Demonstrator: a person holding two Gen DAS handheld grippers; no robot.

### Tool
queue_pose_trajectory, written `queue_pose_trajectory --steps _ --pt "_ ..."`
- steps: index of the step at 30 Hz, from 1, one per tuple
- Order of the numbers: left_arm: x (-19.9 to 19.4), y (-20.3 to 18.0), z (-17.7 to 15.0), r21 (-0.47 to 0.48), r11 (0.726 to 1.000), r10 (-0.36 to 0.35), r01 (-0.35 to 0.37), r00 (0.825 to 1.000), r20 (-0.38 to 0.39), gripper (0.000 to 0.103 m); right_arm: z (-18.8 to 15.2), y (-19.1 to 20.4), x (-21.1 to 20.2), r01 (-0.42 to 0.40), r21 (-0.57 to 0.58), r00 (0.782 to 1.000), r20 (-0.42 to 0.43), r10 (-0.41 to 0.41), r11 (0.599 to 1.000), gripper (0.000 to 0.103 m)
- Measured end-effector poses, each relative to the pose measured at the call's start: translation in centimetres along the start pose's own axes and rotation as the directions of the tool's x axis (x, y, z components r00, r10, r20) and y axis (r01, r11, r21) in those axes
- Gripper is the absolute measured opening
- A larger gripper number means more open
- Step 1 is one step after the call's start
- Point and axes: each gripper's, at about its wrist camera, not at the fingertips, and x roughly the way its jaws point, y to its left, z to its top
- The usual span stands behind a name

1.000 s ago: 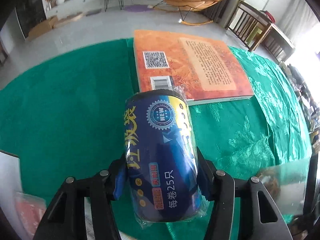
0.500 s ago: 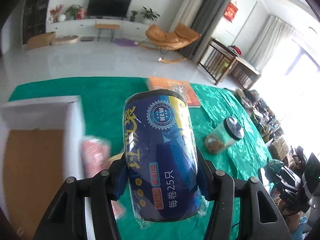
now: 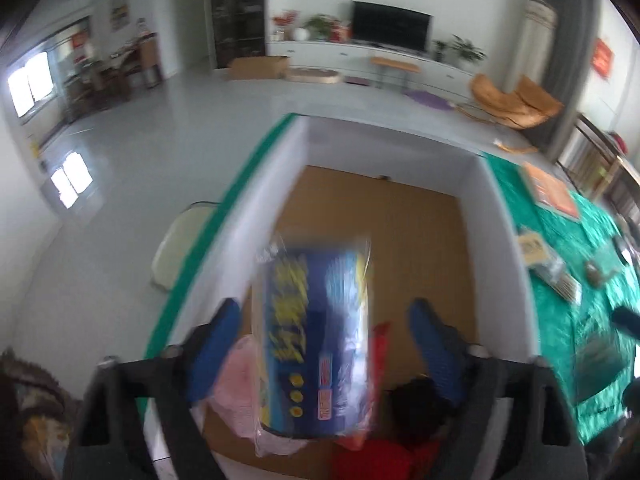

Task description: Organize soft objects

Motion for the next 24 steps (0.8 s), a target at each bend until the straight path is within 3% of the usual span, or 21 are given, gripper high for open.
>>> queue_pose_trajectory --steps 3,5,8,10,12,15,16,19,21,22,24 --pt "-0.1 0.5 -0.2 -0.066 0.998 -0.003 0.006 0.999 0.05 0.095 -1.1 0.2 2.7 -0.022 -0.002 0.996 -0.086 0.021 1.0 0.078" --pt "-0.5 -0.3 -0.1 -0.068 0.997 -0.018 0.023 0.996 0.086 0.095 -2.2 -0.9 2.2 0.02 -0.003 0.997 -0.077 -0.02 1.0 0.078" --pt "-1.3 -3.4 -0.1 -0.039 0.996 -0.079 0.085 0.987 0.137 0.095 -3.9 -4.3 0.4 0.118 -0.001 0.992 -0.053 -0.118 0.993 0.078" --pt "-1.5 -6.4 0.1 -0.001 0.987 -0.158 0.16 0.975 0.153 0.095 -5.7 -7.2 -0.7 0.228 0.01 0.973 -0.043 -0.227 0.974 0.078" --pt "-1.9 -10.6 -0.3 0.062 0.968 -0.249 0.242 0.955 0.159 0.095 -7.7 -10.3 -1.7 0.344 0.026 0.938 -0.051 -0.343 0.938 0.078" --pt "-2.7 -16.9 -1.7 0.157 0.925 -0.368 0.346 0.918 0.147 0.1 -11.6 -15.5 -3.0 0.548 0.049 0.836 -0.078 -0.544 0.835 0.078" --pt "-2.8 -18.8 -2.3 0.181 0.909 -0.401 0.376 0.906 0.134 0.103 -13.1 -17.4 -3.3 0.61 0.057 0.791 -0.093 -0.604 0.79 0.078" --pt "-1.5 -24.9 -4.6 0.236 0.855 -0.486 0.462 0.873 0.053 0.103 -16.5 -22.6 -4.3 0.724 0.115 0.69 -0.157 -0.707 0.681 0.078" --pt "0.8 -29.5 -6.8 0.267 0.82 -0.517 0.507 0.855 -0.034 0.103 -18.2 -24.8 -5.2 0.754 0.18 0.657 -0.186 -0.731 0.632 0.078" --pt "1.7 -30.9 -7.4 0.279 0.816 -0.511 0.506 0.857 -0.061 0.103 -19.1 -26.1 -5.8 0.762 0.244 0.646 -0.214 -0.733 0.6 0.078" --pt "4.4 -33.8 -8.5 0.321 0.82 -0.465 0.474 0.879 -0.108 0.103 -19.2 -27.3 -7.3 0.744 0.333 0.656 -0.2 -0.728 0.579 0.078"
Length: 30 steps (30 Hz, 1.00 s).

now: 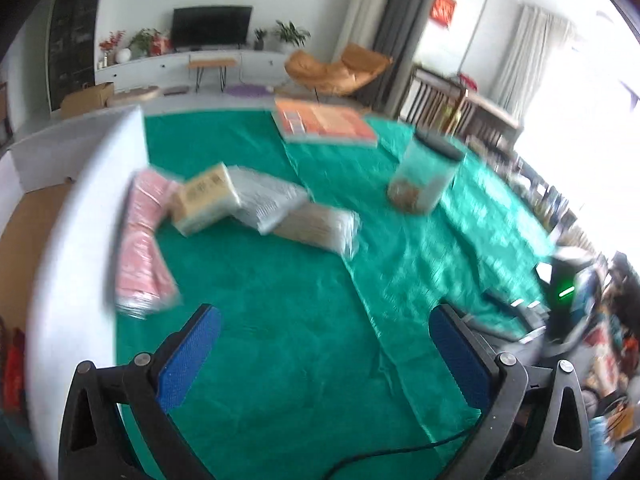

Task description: Organize soft objects

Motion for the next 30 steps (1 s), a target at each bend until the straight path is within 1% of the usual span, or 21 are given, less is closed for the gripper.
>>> queue_pose_trajectory --steps 2,4,7,9,11,12,14,20,24,30 --pt "2.2 -0.2 -0.5 0.026 0.999 0.047 -0.046 0.999 -0.019 0.103 0.2 -0.5 -0.5 0.047 0.025 0.998 0.029 -0.048 0.999 0.078" --pt "4.4 0.6 -0.8 0.034 0.995 0.094 -0.093 0.994 -0.049 0.103 0.3 -0.3 0.2 0.06 0.021 0.998 0.015 -0.061 0.998 0.078" --pt "6.5 2.2 -1.1 0.012 0.994 0.11 -0.11 0.991 -0.074 0.103 0.1 0.3 1.2 0.072 0.001 0.997 -0.024 -0.072 0.997 0.078" --pt "7.2 3.0 -1.6 0.004 0.994 0.113 -0.113 0.991 -0.076 0.103 -0.2 -0.4 0.5 0.073 0.002 0.997 -0.037 -0.072 0.997 0.078" --pt "8.0 3.7 -2.3 -0.001 0.991 0.133 -0.134 0.987 -0.091 0.103 -0.1 -0.7 0.6 0.068 0.011 0.996 -0.05 -0.067 0.998 0.078" --pt "8.2 3.4 -2.5 0.012 0.99 0.142 -0.141 0.988 -0.067 0.103 -0.6 -0.9 -0.2 0.066 0.016 0.997 -0.051 -0.065 0.998 0.078" --pt "8.1 3.4 -2.6 0.011 0.99 0.14 -0.14 0.988 -0.061 0.103 -0.7 -1.1 -0.4 0.067 0.023 0.997 -0.051 -0.065 0.998 0.078" --pt "8.3 3.0 -2.6 0.033 0.985 0.169 -0.167 0.983 -0.071 0.103 -1.1 -1.8 -0.6 0.046 0.052 0.997 -0.057 -0.043 0.998 0.079" --pt "8.7 2.5 -2.6 0.073 0.976 0.213 -0.207 0.973 -0.085 0.103 -1.1 -1.9 -0.6 0.048 0.059 0.997 -0.055 -0.044 0.997 0.08" --pt "8.4 2.6 -2.7 0.072 0.976 0.211 -0.205 0.974 -0.086 0.103 -1.1 -1.9 -0.7 0.047 0.063 0.998 -0.055 -0.044 0.997 0.083"
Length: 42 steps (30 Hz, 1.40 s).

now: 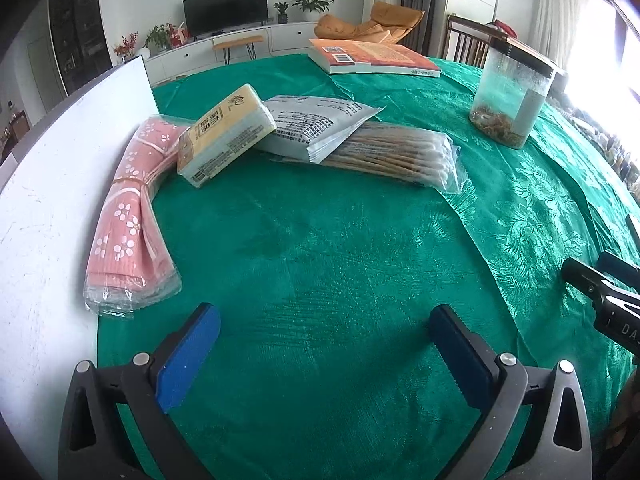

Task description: Organize soft objects

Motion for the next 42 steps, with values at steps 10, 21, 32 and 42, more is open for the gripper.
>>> queue_pose_trajectory --steps 10,21,32,42 --pt "0.0 0.0 0.02 0.0 1.0 -0.001 0.001 1.0 -0.001 0.103 -0.04 0.0 -0.06 0.0 0.001 1.0 0.0 0.0 1.0 0.084" --pt "-0.01 0.01 0.02 0.0 1.0 -0.001 0.001 1.0 -0.001 0.103 -0.03 0.02 -0.1 0.0 0.001 1.0 -0.001 0.0 1.0 0.084" --pt "-0.02 0.01 0.01 0.0 1.0 -0.001 0.001 1.0 -0.001 0.103 -0.14 0.17 -0.2 0.0 -0.006 1.0 -0.004 0.0 1.0 0.086" --pt "-0.03 0.01 0.02 0.0 1.0 -0.001 0.001 1.0 -0.001 0.103 -0.13 0.16 -0.22 0.0 -0.006 1.0 -0.004 0.0 1.0 0.086"
